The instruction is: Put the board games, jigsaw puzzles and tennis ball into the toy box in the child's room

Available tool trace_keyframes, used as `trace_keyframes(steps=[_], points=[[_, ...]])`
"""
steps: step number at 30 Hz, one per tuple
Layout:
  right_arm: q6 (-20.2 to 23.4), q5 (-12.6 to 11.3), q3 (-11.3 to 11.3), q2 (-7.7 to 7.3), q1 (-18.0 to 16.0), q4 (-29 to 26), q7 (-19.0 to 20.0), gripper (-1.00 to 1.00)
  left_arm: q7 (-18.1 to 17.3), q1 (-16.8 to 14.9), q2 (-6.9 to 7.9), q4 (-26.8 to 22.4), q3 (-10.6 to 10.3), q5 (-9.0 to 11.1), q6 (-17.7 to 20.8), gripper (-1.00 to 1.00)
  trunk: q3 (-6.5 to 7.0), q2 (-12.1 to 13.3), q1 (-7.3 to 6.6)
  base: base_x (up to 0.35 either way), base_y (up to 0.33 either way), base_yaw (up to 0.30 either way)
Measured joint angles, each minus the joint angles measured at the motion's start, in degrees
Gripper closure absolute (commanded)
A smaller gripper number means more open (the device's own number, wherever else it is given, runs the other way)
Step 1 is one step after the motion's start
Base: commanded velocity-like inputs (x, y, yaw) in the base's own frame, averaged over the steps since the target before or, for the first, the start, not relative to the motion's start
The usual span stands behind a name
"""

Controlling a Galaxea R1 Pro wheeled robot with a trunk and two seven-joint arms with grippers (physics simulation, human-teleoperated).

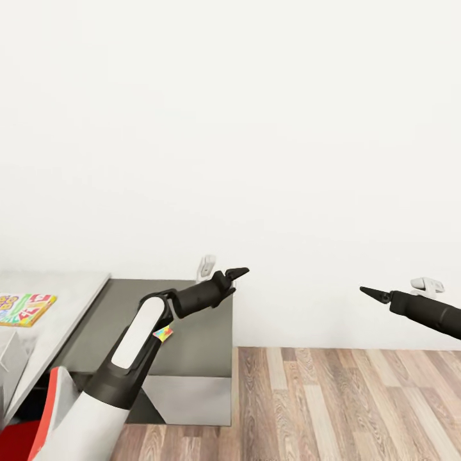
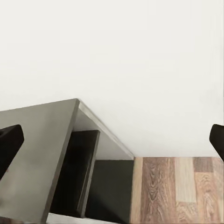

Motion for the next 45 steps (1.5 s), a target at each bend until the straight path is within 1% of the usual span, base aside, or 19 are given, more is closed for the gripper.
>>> trace_keyframes(steps=[5, 12, 13, 15, 16, 19, 20, 21, 22, 24, 25, 27, 28, 30, 31, 33, 34, 36, 45], points=[[0.0, 0.1, 0.0, 0.0, -0.2, 0.4, -0.1, -1.0, 0.0, 0.0, -0.14, 1.6, -0.1, -0.2, -0.2, -1.0, 0.0, 0.0, 0.0, 0.0, 0.0, -0.293], [0.0, 0.2, 0.0, 0.0, -1.1, 2.0, -1.1, -1.0, -0.4, 0.0, -0.57, 6.2, -0.6, -2.2, -3.4, -1.0, 0.0, 0.0, 0.0, 0.0, 0.0, -0.293], [0.0, 0.1, 0.0, 0.0, -1.1, 2.0, -1.2, -1.0, -0.4, 0.0, -0.58, 6.2, -0.6, -2.2, -3.4, -1.0, 0.0, 0.0, 0.0, 0.0, 0.0, -0.293], [0.0, 0.2, 0.1, 0.01, -1.4, 3.0, -2.5, -1.0, -0.5, 0.0, -1.02, 8.4, -1.5, -2.9, -4.8, -1.0, 0.0, 0.0, 0.0, 0.0, 0.0, -0.293], [0.0, 0.1, 0.1, 0.01, -1.5, 3.0, -2.6, -1.0, -0.5, 0.0, -1.03, 8.4, -1.5, -2.9, -4.9, -1.0, 0.0, 0.0, 0.0, 0.0, 0.0, -0.293], [0.0, 0.2, 0.2, 0.1, -2.3, 5.2, -6.4, -1.0, -0.6, 0.0, -2.0, 13.2, -4.5, -3.7, -7.3, -1.0, 0.0, 0.0, 0.0, 0.0, 0.0, -0.293], [0.0, 0.1, 0.3, 0.1, -2.4, 5.3, -6.4, -1.0, -0.6, 0.0, -2.01, 13.3, -4.6, -3.6, -7.4, -1.0, 0.0, 0.0, 0.0, 0.0, 0.0, -0.293], [0.0, 0.1, 0.3, 0.13, -2.8, 6.2, -7.9, -1.0, -0.7, 0.0, -2.39, 15.2, -5.9, -3.9, -8.7, -1.0, 0.0, 0.0, 0.0, 0.0, 0.0, -0.293], [0.0, 0.0, 0.3, 0.13, -2.8, 6.3, -8.0, -1.0, -0.7, 0.0, -2.4, 15.3, -5.9, -3.8, -8.7, -1.0, 0.0, 0.0, 0.0, 0.0, 0.0, -0.293], [0.0, 0.0, 0.4, 0.3, -3.7, 8.4, -10.9, -1.0, -0.7, 0.0, -3.1, 19.2, -9.1, -4.1, -12.1, -1.0, 0.0, 0.0, 0.0, 0.0, 0.0, -0.293], [0.0, 0.0, 0.4, 0.3, -3.7, 8.4, -11.0, -1.0, -0.7, 0.0, -3.11, 19.2, -9.1, -4.1, -12.1, -1.0, 0.0, 0.0, 0.0, 0.0, 0.0, -0.293], [0.0, 0.0, 0.6, 0.47, -4.7, 10.6, -13.2, -1.0, -0.8, 0.0, -3.47, 22.4, -12.5, -4.1, -15.5, -1.0, 0.0, 0.0, 0.0, 0.0, 0.0, -0.293], [0.0, -0.1, 0.6, 0.48, -4.7, 10.6, -13.2, -1.0, -0.8, 0.0, -3.47, 22.4, -12.6, -4.1, -15.6, -1.0, 0.0, 0.0, 0.0, 0.0, 0.0, -0.293], [0.0, 0.0, 0.8, 0.54, -5.6, 12.5, -14.7, -1.0, -0.9, 0.1, -3.55, 24.4, -15.4, -4.0, -18.1, -1.0, 0.0, 0.0, 0.0, 0.0, 0.0, -0.293], [0.0, -0.1, 0.8, 0.54, -5.6, 12.5, -14.7, -1.0, -0.9, 0.1, -3.54, 24.4, -15.4, -4.0, -18.1, -1.0, 0.0, 0.0, 0.0, 0.0, 0.0, -0.293], [0.0, -0.1, 1.1, 0.53, -6.2, 13.8, -15.6, -1.0, -1.1, 0.4, -3.55, 25.6, -17.3, -3.9, -19.7, -1.0, 0.01, 0.0, 0.0, 0.0, 0.0, -0.293], [0.0, -0.1, 1.1, 0.53, -6.2, 13.8, -15.6, -1.0, -1.1, 0.5, -3.55, 25.6, -17.3, -3.9, -19.8, -1.0, 0.02, 0.0, 0.0, 0.0, 0.0, -0.293], [0.0, -0.1, 1.3, 0.46, -6.6, 14.6, -16.2, -1.0, -1.5, 0.8, -3.58, 26.4, -18.4, -3.9, -20.8, -1.0, 0.04, 0.0, 0.0, 0.0, 0.0, -0.293], [0.0, -0.2, 1.5, 0.31, -7.1, 15.7, -17.0, -1.0, -2.4, 1.2, -3.56, 27.4, -20.1, -4.1, -22.3, -1.0, 0.19, 0.0, 0.0, 0.0, 0.0, -0.293]])
